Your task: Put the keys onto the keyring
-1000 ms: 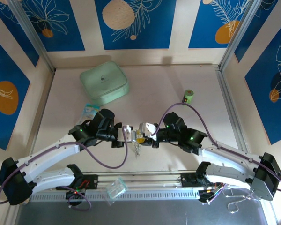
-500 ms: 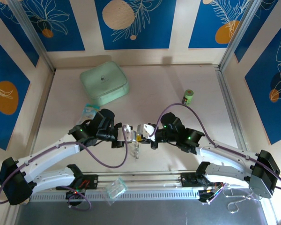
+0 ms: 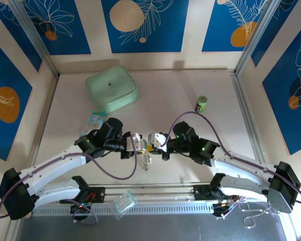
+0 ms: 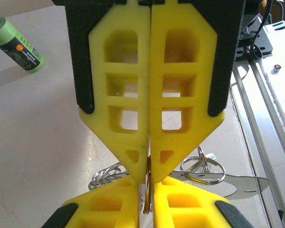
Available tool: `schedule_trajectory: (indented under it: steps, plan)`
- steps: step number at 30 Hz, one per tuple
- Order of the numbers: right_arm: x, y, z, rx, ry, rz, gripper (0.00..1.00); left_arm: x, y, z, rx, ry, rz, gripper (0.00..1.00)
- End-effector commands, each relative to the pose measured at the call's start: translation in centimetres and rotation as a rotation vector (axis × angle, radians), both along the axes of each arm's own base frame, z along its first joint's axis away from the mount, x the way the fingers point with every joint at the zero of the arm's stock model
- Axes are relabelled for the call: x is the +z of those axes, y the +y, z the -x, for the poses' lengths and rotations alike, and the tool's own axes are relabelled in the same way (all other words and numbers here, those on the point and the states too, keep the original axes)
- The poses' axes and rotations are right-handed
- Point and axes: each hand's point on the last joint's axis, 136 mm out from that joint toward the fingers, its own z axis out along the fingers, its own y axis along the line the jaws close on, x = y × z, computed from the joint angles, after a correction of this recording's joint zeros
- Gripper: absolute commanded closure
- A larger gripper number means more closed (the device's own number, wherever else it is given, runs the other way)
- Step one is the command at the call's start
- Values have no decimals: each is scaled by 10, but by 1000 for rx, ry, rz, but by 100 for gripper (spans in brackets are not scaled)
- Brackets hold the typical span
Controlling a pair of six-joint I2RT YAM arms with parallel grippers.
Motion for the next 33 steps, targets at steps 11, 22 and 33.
schedule_trajectory:
  steps: [11,22,33]
  plan:
    - [16,2,6,21,-12,-81,100,8,-5,8,-40,-15,78,85]
    - [9,-1,6,10,-4,-72,100,14,-6,16,-74,-17,113,100]
    - [26,-33,-17,-247,7,-140,60,14,-5,3,-33,-79,89,100]
